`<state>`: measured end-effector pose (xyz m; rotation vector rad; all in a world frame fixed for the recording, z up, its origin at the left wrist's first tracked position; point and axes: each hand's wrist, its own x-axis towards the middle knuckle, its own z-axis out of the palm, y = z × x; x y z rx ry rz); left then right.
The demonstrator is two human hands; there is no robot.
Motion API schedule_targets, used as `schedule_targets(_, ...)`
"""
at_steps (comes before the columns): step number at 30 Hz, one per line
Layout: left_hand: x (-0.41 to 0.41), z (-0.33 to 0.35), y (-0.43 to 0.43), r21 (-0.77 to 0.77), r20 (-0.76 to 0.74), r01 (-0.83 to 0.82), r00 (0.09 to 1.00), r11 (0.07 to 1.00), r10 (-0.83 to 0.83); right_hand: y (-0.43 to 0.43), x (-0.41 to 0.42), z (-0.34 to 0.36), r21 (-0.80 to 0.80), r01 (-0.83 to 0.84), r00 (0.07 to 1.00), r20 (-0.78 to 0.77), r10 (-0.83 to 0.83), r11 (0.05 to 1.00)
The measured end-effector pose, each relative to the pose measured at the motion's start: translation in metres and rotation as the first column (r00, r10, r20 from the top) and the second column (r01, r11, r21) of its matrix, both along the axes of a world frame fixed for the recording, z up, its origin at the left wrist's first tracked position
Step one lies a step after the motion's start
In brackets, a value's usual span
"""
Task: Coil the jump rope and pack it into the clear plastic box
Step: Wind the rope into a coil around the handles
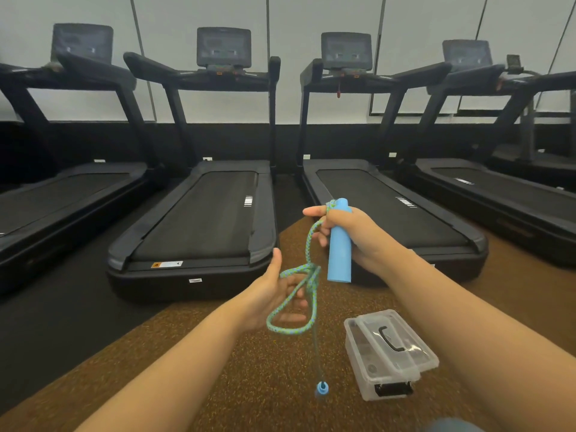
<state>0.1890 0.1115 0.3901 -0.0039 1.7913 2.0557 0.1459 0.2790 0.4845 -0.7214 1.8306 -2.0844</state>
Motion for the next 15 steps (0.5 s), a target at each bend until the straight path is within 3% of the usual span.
schedule_targets(9, -0.005, 0.017, 0.000, 0.055, -0.175, -0.105, 0.978, 0.993, 0.113, 0.007, 0.000, -0.006, 0.059, 0.055, 0.998, -0.011, -0.055, 0.997)
schedule_targets(15, 0.002, 0.024, -0.013, -0.158, -0.181, -0.227, 0.963, 0.961, 0.197, 0.013, 0.007, -0.011, 0.059, 0.108, 0.994, -0.022, -0.107, 0.992)
